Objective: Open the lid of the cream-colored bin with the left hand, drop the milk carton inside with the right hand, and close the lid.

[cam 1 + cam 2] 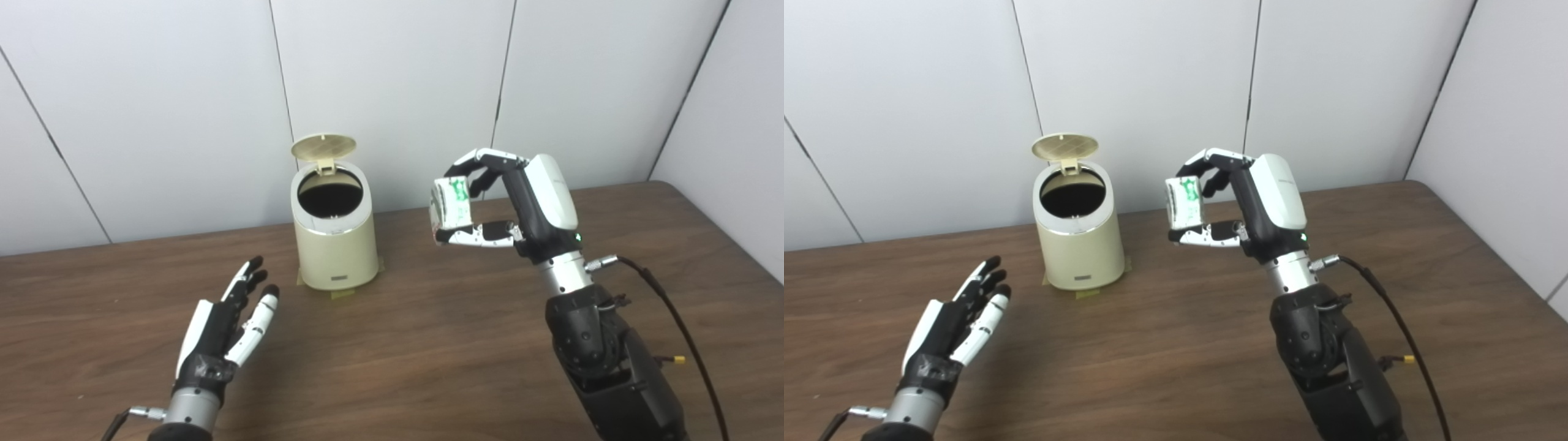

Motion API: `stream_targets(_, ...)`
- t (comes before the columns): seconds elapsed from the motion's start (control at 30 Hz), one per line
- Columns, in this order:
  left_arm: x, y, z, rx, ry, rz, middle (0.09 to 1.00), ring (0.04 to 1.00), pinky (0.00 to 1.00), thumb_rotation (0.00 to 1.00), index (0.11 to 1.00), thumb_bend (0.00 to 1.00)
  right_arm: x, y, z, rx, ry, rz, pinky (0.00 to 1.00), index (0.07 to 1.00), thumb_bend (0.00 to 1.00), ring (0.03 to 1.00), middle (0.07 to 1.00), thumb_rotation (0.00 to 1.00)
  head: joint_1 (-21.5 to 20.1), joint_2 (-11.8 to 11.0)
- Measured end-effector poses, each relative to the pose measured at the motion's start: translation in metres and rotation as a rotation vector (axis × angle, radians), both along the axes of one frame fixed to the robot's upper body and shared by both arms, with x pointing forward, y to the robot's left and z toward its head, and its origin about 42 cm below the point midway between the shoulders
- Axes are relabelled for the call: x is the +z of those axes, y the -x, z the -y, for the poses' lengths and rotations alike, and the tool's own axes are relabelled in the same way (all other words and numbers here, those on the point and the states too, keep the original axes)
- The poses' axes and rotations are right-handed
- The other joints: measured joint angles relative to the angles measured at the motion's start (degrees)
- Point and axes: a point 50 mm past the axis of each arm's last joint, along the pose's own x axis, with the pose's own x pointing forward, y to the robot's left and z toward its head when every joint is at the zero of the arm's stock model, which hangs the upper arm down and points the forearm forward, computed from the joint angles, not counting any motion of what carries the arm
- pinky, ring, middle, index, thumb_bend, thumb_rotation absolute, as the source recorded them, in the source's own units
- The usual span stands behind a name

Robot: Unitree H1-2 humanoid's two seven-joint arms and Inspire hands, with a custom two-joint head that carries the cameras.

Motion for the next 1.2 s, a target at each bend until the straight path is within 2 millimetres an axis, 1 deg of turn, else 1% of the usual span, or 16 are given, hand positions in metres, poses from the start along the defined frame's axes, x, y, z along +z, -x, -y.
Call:
stream_targets(0.03, -0.002, 0.001, 0.001, -0.001, 0.002, -0.005, 0.945, 0.978, 0.99, 0.75, 0.986, 0.33, 0.005, -0.001, -0.007, 0.018, 0.000, 0.022, 0.48, 0.482, 0.51, 0.403, 0.516, 0.00, 1.05, -0.17)
stream_targets(0.1, -0.002, 0.002, 0.005, -0.004, 0.007, -0.006, 0.946, 0.977, 0.98, 0.76, 0.984, 0.32, 0.013, -0.004, -0.018, 0.049, -0.011, 0.051, 0.46, 0.481, 0.52, 0.399, 0.518, 0.00, 1.93, -0.35)
stream_targets(0.13, -0.003, 0.002, 0.007, -0.006, 0.010, -0.006, 0.945, 0.977, 0.99, 0.77, 0.985, 0.32, 0.016, -0.006, -0.022, 0.065, -0.016, 0.063, 0.47, 0.479, 0.52, 0.397, 0.523, 0.00, 2.46, -0.44)
stream_targets(0.17, -0.003, 0.002, 0.009, -0.007, 0.010, -0.004, 0.944, 0.975, 0.98, 0.79, 0.988, 0.32, 0.017, -0.007, -0.026, 0.080, -0.019, 0.072, 0.42, 0.479, 0.52, 0.389, 0.525, 0.00, 2.47, -0.44)
stream_targets(0.23, -0.005, 0.003, 0.013, -0.008, 0.007, 0.006, 0.942, 0.970, 0.97, 0.80, 0.993, 0.33, 0.018, -0.013, -0.036, 0.104, -0.022, 0.074, 0.34, 0.484, 0.52, 0.369, 0.520, 0.00, 3.52, -0.79)
stream_targets(0.3, -0.009, 0.004, 0.015, -0.015, 0.007, 0.016, 0.941, 0.967, 0.97, 0.80, 0.994, 0.33, 0.018, -0.017, -0.046, 0.132, -0.022, 0.074, 0.33, 0.488, 0.52, 0.374, 0.521, 0.00, 4.75, -1.14)
stream_targets(0.4, -0.017, 0.006, 0.017, -0.014, 0.008, 0.003, 0.944, 0.960, 0.95, 0.80, 0.994, 0.35, 0.020, -0.021, -0.055, 0.164, -0.023, 0.081, 0.32, 0.498, 0.52, 0.384, 0.519, 0.00, 6.15, -1.58)
stream_targets(0.53, -0.017, 0.007, 0.021, 0.003, 0.020, 0.014, 0.943, 0.962, 0.96, 0.84, 0.993, 0.35, 0.022, -0.037, -0.064, 0.178, -0.005, 0.081, 0.32, 0.502, 0.52, 0.382, 0.515, 0.00, 7.04, -1.93)
stream_targets(0.63, -0.019, 0.007, 0.026, -0.001, 0.028, 0.010, 0.946, 0.965, 0.96, 0.83, 0.991, 0.35, 0.024, -0.045, -0.071, 0.186, -0.009, 0.094, 0.32, 0.502, 0.52, 0.380, 0.514, 0.00, 8.17, -2.37)
stream_targets(0.7, -0.022, 0.006, 0.027, 0.001, 0.031, 0.000, 0.947, 0.964, 0.96, 0.83, 0.993, 0.35, 0.025, -0.049, -0.074, 0.189, -0.006, 0.100, 0.30, 0.504, 0.51, 0.373, 0.515, 0.00, 8.44, -2.46)
stream_targets(0.77, -0.022, 0.007, 0.028, 0.000, 0.031, 0.001, 0.948, 0.967, 0.96, 0.80, 0.993, 0.35, 0.024, -0.054, -0.075, 0.185, -0.001, 0.104, 0.28, 0.515, 0.51, 0.372, 0.514, 0.00, 8.71, -2.55)
stream_targets(0.9, -0.021, 0.008, 0.029, 0.005, 0.029, 0.017, 0.946, 0.964, 0.96, 0.78, 0.987, 0.34, 0.016, -0.072, -0.075, 0.174, 0.023, 0.116, 0.30, 0.505, 0.51, 0.374, 0.514, 0.00, 9.15, -2.73)
stream_targets(1.0, -0.022, 0.009, 0.030, 0.015, 0.020, 0.022, 0.948, 0.967, 0.96, 0.78, 0.983, 0.35, 0.011, -0.082, -0.073, 0.169, 0.042, 0.111, 0.32, 0.492, 0.50, 0.396, 0.509, 0.00, 9.67, -2.73)
stream_targets(1.2, -0.024, 0.014, 0.030, 0.016, 0.012, 0.017, 0.940, 0.955, 0.95, 0.75, 0.974, 0.33, 0.006, -0.096, -0.071, 0.171, 0.052, 0.103, 0.36, 0.487, 0.50, 0.393, 0.499, 0.00, 10.29, -2.55)
